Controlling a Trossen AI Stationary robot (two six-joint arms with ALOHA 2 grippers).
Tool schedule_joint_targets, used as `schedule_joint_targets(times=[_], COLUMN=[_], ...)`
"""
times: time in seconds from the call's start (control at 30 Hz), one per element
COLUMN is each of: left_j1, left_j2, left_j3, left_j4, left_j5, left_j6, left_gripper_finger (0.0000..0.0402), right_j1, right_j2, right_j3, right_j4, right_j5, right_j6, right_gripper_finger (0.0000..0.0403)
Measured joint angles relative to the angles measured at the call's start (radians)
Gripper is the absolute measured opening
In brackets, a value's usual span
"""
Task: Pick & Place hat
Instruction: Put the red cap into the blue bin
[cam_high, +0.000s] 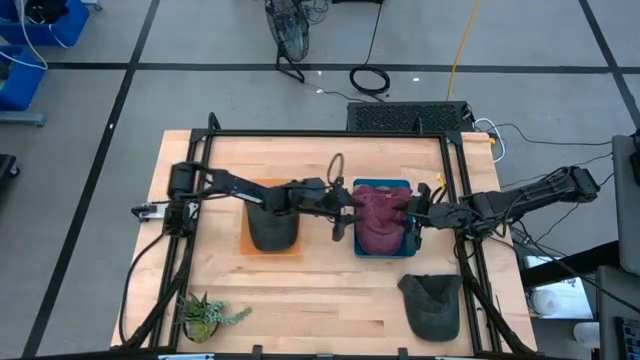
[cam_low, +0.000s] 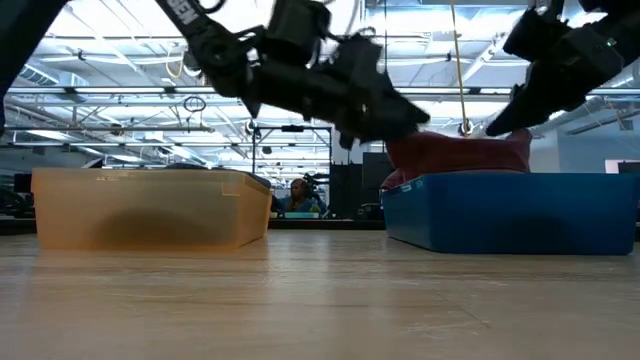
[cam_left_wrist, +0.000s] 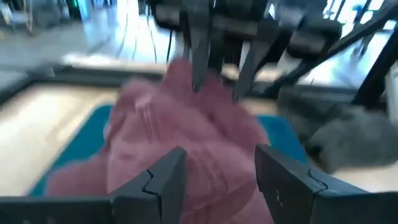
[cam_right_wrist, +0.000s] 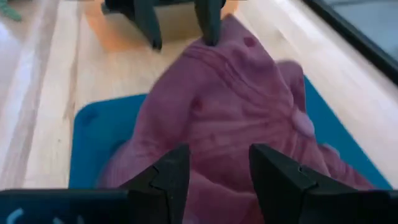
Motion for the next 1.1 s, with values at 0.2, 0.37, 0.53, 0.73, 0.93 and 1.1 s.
schedule_joint_targets(times=[0.2,0.37,0.53,0.73,0.93,1.1], left_j1=[0.003,0.014,0.021,0.016,0.014,0.016], left_j2=[0.056,0.060,0.075,0.074,0.073,0.064], left_j3=[0.080,0.081,0.082,0.082,0.082,0.080], left_j4=[-0.148,-0.177,-0.205,-0.211,-0.220,-0.223], left_j5=[-0.080,-0.133,-0.134,-0.137,-0.135,-0.133], left_j6=[0.041,0.046,0.025,0.020,0.024,0.031], left_gripper_finger=[0.0191,0.0191,0.0191,0.0191,0.0191,0.0191], right_j1=[0.000,0.000,0.000,-0.001,0.000,0.000], right_j2=[0.000,0.000,0.000,0.000,-0.001,-0.021], right_j3=[0.000,-0.010,-0.074,-0.205,-0.247,-0.212], right_j4=[-0.110,-0.120,-0.049,0.144,0.211,0.200], right_j5=[0.000,0.050,0.140,0.144,0.144,0.130], right_j6=[0.059,0.040,0.013,-0.010,-0.010,-0.034], right_gripper_finger=[0.0131,0.0112,0.0097,0.0089,0.0089,0.0089])
